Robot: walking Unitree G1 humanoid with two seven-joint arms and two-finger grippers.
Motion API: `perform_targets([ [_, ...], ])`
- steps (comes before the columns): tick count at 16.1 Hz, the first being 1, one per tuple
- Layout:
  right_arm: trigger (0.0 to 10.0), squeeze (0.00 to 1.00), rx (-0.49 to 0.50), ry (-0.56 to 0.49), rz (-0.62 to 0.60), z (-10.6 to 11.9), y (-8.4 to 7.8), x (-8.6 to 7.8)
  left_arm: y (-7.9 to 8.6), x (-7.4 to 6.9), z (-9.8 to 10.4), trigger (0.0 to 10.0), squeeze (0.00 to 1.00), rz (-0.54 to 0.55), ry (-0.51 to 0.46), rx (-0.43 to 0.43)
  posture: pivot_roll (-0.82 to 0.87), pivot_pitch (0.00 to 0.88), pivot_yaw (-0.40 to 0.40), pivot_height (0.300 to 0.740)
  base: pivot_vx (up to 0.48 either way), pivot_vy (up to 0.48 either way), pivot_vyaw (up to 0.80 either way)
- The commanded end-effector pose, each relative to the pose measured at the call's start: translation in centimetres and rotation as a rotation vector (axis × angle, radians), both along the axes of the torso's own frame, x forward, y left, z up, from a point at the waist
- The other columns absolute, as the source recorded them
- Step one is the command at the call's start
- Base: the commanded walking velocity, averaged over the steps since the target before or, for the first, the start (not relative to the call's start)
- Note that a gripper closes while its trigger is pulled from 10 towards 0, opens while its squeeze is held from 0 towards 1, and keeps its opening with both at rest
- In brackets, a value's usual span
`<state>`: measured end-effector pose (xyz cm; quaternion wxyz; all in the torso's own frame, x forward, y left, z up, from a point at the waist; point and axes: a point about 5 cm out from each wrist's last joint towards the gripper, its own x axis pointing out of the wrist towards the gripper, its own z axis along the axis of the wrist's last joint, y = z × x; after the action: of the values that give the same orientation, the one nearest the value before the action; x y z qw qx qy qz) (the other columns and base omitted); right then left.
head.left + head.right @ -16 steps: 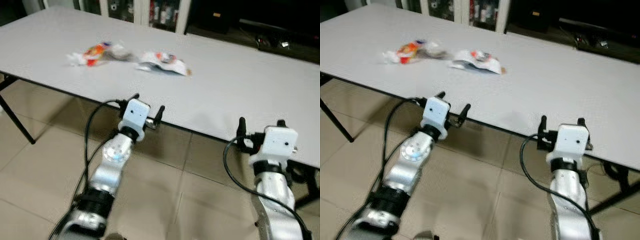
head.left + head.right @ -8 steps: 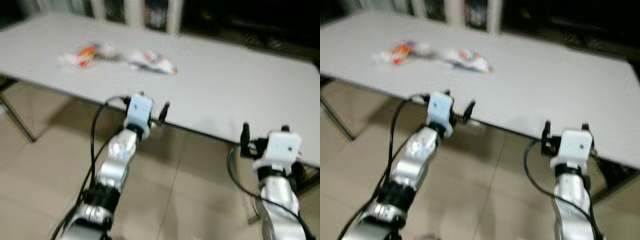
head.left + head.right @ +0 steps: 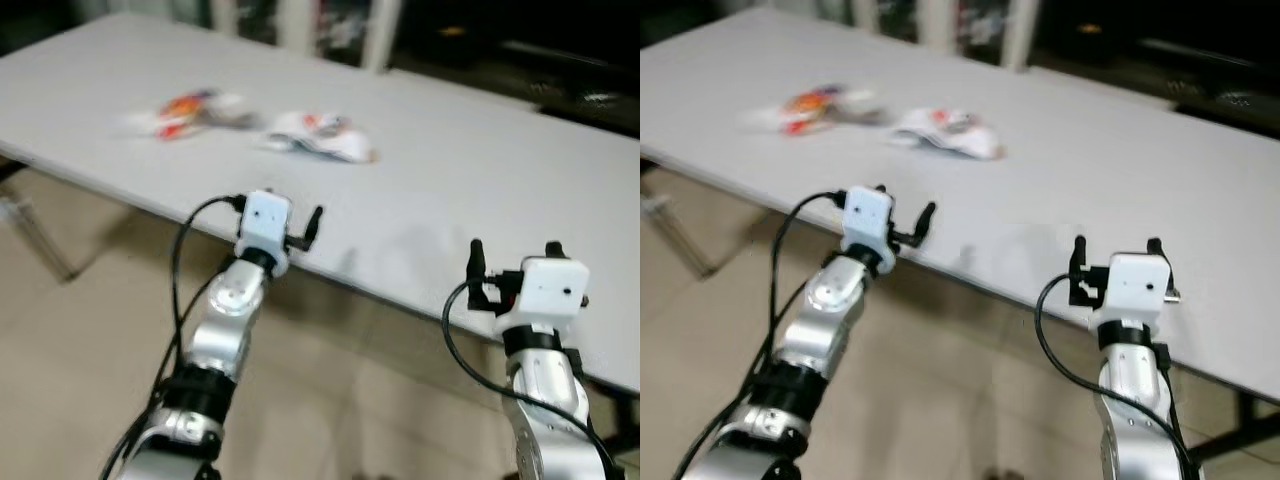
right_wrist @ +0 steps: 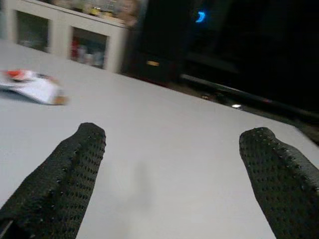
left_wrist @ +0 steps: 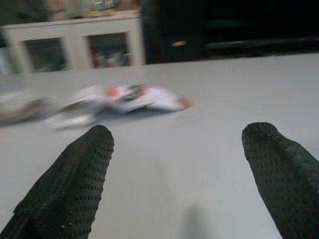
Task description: Picking trash to rubbish bin
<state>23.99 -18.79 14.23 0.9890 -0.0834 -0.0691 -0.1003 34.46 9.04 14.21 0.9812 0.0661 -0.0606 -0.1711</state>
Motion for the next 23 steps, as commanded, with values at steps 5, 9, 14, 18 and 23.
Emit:
perform_targets([
  [5,10.0,0.00,-0.008,0.006,-0.024,-0.2,-0.6,-0.2,-0.8,0.2,0.3,10.0,0.00,-0.017,-0.004,0.003,0.13,0.074,-0.056,0.740,0.450,0.000,0.00],
  [9,10.0,0.00,-0.009,0.008,-0.029,-0.2,-0.7,-0.3,-0.8,0.2,0.2,10.0,0.00,0.006,0.009,-0.003,0.13,0.074,-0.056,0.740,0.358,0.000,0.00],
  [14,10.0,0.00,-0.002,0.012,-0.029,-0.2,-0.7,-0.5,-0.8,0.3,0.0,10.0,0.00,0.011,0.011,0.000,0.13,0.074,-0.056,0.740,0.271,0.258,0.00],
  [18,10.0,0.00,0.000,0.018,-0.016,-0.3,-0.6,-0.7,-0.6,0.5,0.1,10.0,0.00,0.054,0.005,0.005,0.12,0.076,-0.058,0.740,0.000,0.000,0.00],
  [23,10.0,0.00,-0.004,0.023,-0.010,-0.3,-0.5,-1.1,0.6,1.1,-0.6,10.0,0.00,0.154,0.041,0.006,0.10,0.086,-0.064,0.740,0.000,0.000,0.00],
])
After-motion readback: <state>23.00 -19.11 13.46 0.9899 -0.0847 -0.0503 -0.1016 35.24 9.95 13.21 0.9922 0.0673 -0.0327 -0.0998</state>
